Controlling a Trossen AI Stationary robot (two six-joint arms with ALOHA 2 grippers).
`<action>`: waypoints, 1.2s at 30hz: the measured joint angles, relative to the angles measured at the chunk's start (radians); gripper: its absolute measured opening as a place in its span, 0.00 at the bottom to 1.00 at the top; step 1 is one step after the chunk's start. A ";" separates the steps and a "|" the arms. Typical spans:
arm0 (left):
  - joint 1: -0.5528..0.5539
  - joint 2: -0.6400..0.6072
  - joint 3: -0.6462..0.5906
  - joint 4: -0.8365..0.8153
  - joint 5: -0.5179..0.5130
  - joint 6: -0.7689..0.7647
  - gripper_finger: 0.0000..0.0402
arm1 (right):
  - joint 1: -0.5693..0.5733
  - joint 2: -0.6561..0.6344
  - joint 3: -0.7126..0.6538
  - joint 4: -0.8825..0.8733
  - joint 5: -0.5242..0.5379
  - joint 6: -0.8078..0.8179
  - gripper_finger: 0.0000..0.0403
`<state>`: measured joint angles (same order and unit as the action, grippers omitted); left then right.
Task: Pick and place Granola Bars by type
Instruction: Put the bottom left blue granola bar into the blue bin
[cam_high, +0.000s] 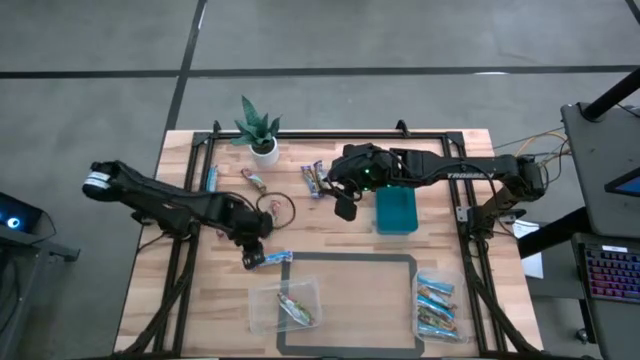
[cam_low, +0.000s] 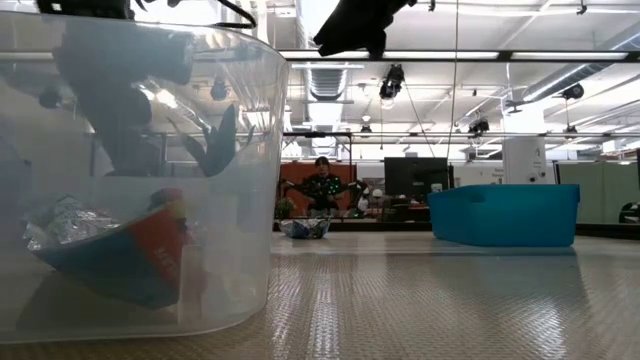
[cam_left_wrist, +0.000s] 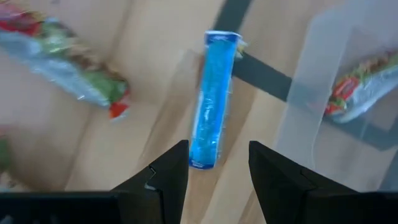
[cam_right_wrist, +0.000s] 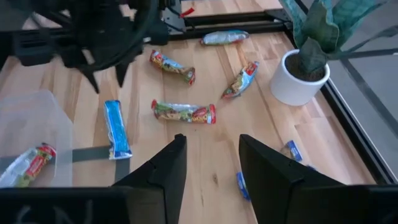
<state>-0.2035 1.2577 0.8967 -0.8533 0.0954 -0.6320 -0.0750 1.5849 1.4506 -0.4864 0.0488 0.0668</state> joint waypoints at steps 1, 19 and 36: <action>-0.015 0.014 0.000 0.013 0.000 0.010 0.37 | 0.000 -0.002 0.000 -0.009 0.003 0.000 0.34; -0.088 0.271 -0.001 0.136 -0.060 0.058 0.37 | 0.000 -0.008 0.000 -0.011 0.002 0.004 0.34; -0.087 0.405 0.002 0.146 -0.061 0.089 0.35 | 0.001 -0.039 0.000 -0.014 -0.008 0.001 0.34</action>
<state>-0.2901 1.6623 0.8982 -0.7071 0.0349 -0.5426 -0.0742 1.5464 1.4506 -0.5002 0.0410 0.0681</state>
